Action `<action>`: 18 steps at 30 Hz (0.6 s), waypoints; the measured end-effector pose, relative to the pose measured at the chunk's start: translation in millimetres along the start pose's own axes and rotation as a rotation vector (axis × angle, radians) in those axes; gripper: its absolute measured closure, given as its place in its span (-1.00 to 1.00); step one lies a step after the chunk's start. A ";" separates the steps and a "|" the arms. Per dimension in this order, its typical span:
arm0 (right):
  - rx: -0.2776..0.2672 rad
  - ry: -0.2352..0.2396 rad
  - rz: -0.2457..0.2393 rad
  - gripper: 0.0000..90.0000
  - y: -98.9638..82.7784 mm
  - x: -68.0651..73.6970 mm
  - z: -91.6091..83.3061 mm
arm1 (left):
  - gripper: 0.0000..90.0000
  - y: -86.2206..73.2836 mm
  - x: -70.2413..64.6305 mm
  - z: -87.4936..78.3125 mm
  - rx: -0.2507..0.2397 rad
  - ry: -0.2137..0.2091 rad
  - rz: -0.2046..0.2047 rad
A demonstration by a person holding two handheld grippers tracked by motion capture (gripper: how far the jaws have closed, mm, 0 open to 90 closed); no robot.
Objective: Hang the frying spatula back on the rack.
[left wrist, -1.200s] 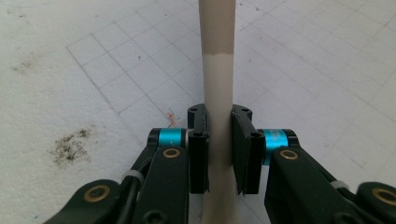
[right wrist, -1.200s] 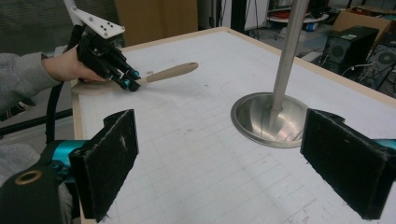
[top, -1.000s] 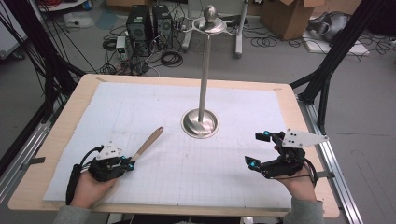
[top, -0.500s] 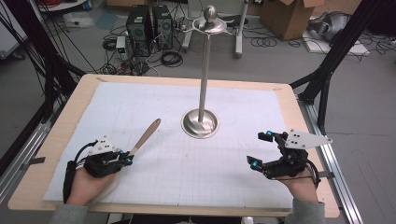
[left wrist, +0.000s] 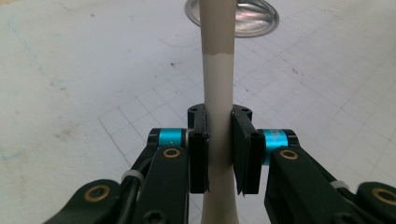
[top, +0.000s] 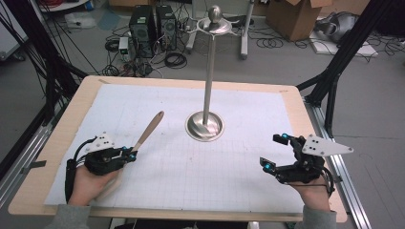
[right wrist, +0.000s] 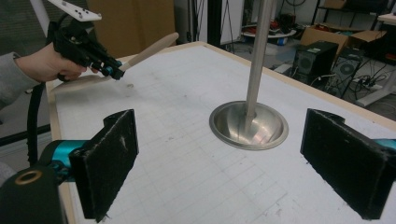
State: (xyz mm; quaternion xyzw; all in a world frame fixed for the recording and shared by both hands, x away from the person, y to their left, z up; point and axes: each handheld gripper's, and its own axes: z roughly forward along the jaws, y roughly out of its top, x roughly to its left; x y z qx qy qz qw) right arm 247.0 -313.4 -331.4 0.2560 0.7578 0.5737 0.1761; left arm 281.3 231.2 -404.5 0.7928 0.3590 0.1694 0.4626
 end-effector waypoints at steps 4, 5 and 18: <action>0.006 0.007 -0.005 -0.77 -0.1 0.8 0.0 | 0.73 3.2 -2.7 4.2 0.006 -0.003 0.006; 0.009 0.011 -0.002 -0.77 -0.2 1.2 0.0 | 0.73 4.7 -2.8 4.6 0.006 -0.006 0.009; 0.018 0.033 -0.002 -0.77 -3.0 -0.2 2.8 | 0.73 24.4 -5.7 -0.2 -0.084 -0.031 -0.025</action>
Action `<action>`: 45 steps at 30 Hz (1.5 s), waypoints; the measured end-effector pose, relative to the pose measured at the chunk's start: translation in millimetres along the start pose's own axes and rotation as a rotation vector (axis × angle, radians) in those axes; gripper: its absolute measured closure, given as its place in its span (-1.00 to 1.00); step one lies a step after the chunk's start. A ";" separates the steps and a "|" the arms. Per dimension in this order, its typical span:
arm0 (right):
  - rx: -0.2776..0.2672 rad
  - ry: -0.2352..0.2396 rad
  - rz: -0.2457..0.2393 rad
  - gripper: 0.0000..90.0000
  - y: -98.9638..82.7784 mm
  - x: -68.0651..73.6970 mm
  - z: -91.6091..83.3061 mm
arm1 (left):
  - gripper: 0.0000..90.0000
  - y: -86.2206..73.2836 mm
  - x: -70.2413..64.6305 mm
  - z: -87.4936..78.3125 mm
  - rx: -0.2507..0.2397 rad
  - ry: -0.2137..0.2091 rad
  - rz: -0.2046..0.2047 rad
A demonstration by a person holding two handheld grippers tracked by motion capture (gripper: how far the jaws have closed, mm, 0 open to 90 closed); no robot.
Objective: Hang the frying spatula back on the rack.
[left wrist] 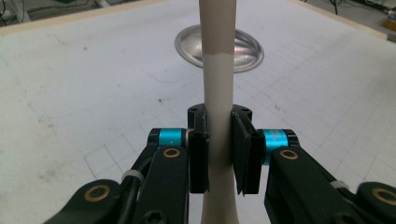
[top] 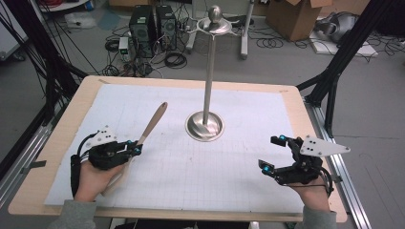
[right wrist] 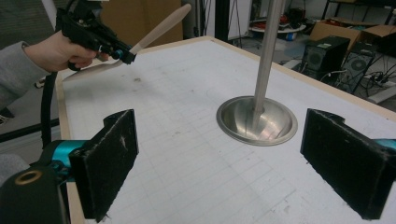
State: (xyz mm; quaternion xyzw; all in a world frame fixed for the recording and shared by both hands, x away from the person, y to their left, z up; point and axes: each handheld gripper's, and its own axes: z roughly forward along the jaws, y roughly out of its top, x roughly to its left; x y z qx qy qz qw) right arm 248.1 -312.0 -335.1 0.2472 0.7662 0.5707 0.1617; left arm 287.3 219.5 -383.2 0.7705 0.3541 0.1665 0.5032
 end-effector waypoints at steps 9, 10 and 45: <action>-0.015 0.006 -0.007 -0.77 2.6 2.4 -0.9 | 0.73 19.5 4.5 -7.4 -0.048 -0.018 0.023; -0.014 0.006 -0.008 -0.77 2.6 2.3 -0.6 | 0.73 22.7 5.3 -8.1 -0.054 -0.036 0.017; -0.029 0.032 -0.019 -0.77 6.3 5.7 -2.2 | 0.73 124.0 -3.2 -9.3 -0.146 -0.076 0.151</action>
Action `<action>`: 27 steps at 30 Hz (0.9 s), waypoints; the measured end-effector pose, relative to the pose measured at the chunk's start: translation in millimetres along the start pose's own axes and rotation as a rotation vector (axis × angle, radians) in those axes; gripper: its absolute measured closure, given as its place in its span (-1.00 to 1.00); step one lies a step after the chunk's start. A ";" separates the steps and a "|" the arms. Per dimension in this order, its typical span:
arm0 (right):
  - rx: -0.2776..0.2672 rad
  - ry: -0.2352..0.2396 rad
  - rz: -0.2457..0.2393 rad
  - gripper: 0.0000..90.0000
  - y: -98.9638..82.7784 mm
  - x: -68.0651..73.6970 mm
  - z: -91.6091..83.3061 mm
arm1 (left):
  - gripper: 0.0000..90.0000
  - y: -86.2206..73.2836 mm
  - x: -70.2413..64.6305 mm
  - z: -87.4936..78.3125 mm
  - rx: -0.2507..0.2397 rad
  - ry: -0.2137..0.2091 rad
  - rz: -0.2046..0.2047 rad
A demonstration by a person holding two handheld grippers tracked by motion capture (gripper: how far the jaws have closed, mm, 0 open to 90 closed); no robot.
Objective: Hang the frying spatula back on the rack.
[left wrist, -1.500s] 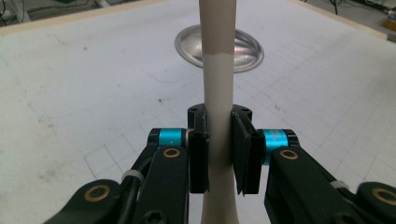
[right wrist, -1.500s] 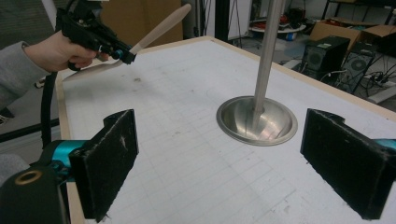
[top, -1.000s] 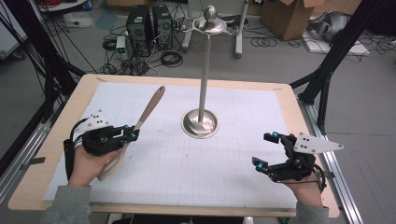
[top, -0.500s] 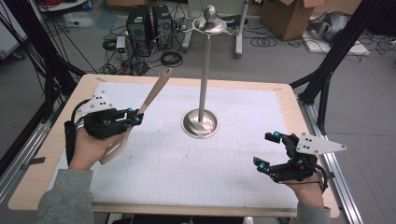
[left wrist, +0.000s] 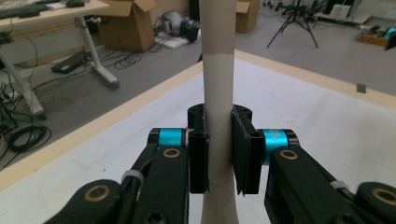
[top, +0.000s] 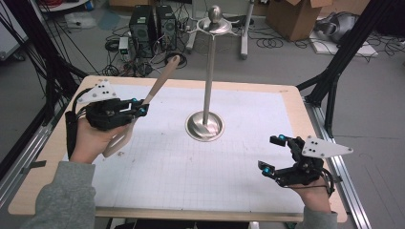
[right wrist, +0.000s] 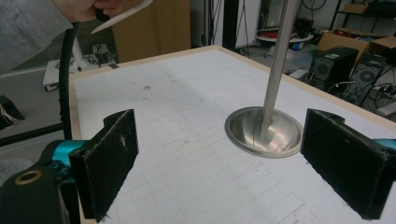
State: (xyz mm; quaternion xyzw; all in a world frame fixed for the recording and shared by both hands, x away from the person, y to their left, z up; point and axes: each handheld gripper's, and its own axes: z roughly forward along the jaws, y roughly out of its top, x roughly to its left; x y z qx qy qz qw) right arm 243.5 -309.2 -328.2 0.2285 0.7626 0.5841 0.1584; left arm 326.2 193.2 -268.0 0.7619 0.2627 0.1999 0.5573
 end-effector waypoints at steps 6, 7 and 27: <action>-0.004 0.000 0.001 -0.77 0.6 0.6 -0.7 | 0.73 14.9 -2.2 5.6 0.001 0.006 -0.001; -0.003 0.000 0.001 -0.77 0.6 0.6 -0.7 | 0.73 17.4 -2.9 6.4 -0.007 0.006 -0.002; -0.022 0.005 0.002 -0.77 0.8 0.0 -3.8 | 0.73 44.4 5.8 15.0 -0.046 -0.011 -0.015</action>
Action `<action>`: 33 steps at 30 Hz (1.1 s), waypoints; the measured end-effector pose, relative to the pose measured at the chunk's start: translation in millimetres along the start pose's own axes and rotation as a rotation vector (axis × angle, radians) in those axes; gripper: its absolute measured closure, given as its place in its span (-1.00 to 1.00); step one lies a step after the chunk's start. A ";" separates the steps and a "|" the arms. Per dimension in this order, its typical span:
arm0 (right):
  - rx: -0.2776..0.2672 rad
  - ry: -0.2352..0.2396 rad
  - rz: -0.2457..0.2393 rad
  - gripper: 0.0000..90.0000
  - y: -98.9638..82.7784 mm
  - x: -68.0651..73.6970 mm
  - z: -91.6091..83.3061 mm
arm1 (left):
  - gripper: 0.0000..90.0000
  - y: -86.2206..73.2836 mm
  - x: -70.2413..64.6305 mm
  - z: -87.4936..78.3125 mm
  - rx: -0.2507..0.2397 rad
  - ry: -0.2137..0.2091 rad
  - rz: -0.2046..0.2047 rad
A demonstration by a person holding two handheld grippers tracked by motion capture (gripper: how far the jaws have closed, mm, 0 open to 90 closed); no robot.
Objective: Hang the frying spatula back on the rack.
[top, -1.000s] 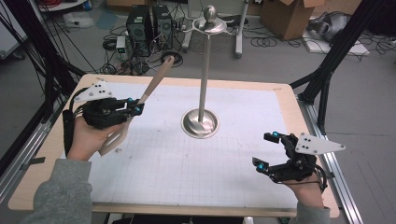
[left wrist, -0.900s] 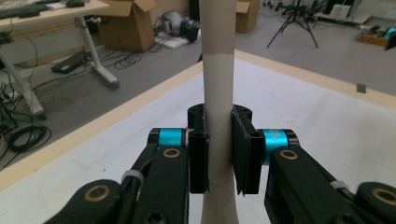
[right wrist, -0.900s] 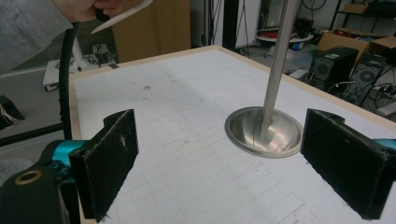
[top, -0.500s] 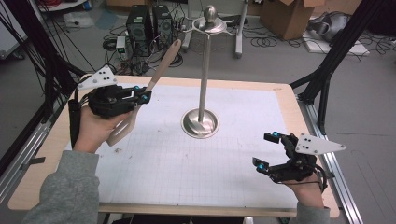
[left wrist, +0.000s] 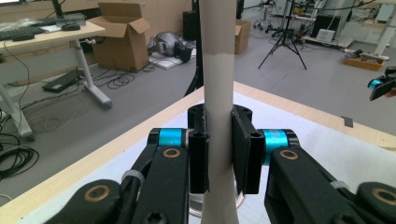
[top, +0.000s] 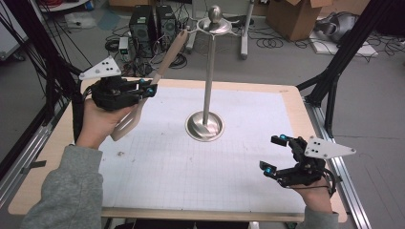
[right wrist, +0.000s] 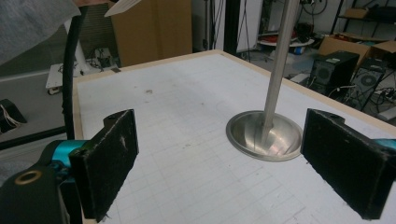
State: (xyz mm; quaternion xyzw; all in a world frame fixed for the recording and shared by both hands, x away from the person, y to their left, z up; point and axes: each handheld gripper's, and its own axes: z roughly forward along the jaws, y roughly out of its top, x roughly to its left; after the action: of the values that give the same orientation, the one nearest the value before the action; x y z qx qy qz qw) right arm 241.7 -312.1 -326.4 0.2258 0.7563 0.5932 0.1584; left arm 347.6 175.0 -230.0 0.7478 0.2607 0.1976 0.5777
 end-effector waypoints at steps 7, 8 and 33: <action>-0.004 0.004 0.008 -0.77 -0.5 0.3 -0.8 | 0.73 2.5 3.2 2.7 -0.014 -0.005 -0.017; -0.004 0.005 0.006 -0.77 -0.4 0.2 -0.5 | 0.73 2.9 3.3 3.1 -0.014 -0.007 -0.015; -0.015 0.013 0.007 -0.77 -0.8 -0.3 -3.7 | 0.73 1.6 5.6 17.6 0.008 -0.054 -0.040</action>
State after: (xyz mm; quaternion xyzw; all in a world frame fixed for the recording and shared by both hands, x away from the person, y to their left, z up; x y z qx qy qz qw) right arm 239.9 -315.5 -326.2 0.2233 0.7520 0.6009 0.1533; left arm 362.7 164.7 -233.0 0.7500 0.2606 0.1647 0.5852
